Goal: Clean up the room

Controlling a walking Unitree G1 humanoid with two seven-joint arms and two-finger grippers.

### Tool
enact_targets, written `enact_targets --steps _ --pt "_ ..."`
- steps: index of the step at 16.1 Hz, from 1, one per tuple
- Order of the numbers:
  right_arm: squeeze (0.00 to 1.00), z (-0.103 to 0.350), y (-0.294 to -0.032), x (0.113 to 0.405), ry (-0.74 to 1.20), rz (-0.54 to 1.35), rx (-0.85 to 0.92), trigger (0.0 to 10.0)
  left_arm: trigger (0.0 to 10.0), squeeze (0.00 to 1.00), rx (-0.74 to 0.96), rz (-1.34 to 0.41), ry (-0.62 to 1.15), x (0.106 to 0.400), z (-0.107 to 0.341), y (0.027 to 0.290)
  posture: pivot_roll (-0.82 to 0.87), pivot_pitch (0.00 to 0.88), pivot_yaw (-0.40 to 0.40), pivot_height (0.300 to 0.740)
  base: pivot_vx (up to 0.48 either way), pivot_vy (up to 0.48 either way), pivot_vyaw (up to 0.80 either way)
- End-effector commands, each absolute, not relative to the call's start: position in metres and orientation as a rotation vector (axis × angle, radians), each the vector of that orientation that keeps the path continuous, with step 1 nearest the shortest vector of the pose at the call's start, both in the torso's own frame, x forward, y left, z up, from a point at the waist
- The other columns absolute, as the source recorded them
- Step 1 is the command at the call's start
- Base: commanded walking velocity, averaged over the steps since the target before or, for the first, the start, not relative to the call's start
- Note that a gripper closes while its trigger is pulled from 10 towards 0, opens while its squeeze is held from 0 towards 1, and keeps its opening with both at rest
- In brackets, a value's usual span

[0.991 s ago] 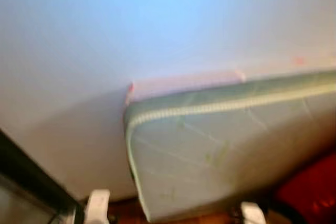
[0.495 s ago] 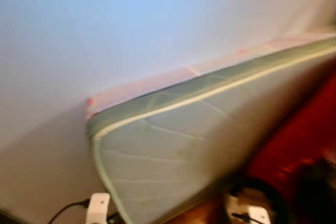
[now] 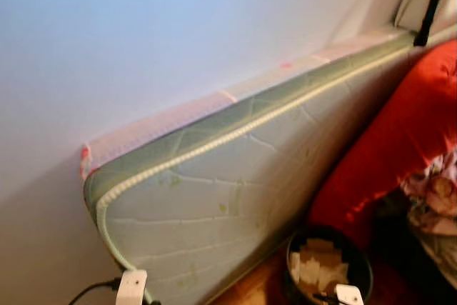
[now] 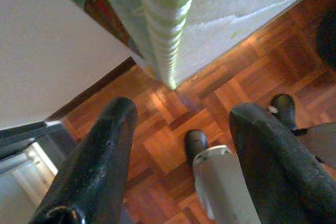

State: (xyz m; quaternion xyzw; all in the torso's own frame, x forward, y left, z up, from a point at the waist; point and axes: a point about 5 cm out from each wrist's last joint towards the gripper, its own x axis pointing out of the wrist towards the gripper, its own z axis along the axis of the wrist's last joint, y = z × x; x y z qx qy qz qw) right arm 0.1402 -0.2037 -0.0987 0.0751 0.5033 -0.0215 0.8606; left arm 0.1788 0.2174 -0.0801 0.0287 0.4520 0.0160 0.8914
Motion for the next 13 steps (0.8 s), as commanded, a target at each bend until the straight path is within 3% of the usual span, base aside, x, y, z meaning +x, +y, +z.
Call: enact_targets --steps 1,3,7,10,13 --pt "0.0 -0.0968 -0.2081 0.1429 1.041 -0.054 0.152 10.0 10.0 0.0 0.069 0.032 0.941 0.1799 -0.0797 0.2175 -0.01 0.0 -0.002 0.74 0.0 0.0 0.0" --pt "0.0 -0.0965 -0.2098 0.1429 1.038 -0.06 0.153 10.0 10.0 0.0 0.083 0.027 0.937 0.1804 -0.0794 0.2174 -0.01 0.0 -0.002 0.74 0.0 0.0 0.0" --pt "0.0 -0.0961 -0.2124 0.143 1.034 -0.078 0.16 10.0 10.0 0.0 0.079 0.025 0.935 0.1818 -0.079 0.2161 -0.01 0.0 -0.002 0.74 0.0 -0.287 0.0" --pt "0.0 -0.0963 -0.2109 0.1433 1.037 -0.074 0.158 10.0 10.0 0.0 0.08 0.022 0.931 0.1827 -0.0788 0.2147 -0.02 0.0 -0.002 0.74 0.0 -0.286 -0.71" --pt "0.0 -0.0952 -0.2102 0.1458 1.015 -0.074 0.151 10.0 10.0 0.0 0.076 0.02 0.923 0.1845 -0.078 0.214 -0.02 0.0 -0.004 0.74 0.0 -0.289 0.0"
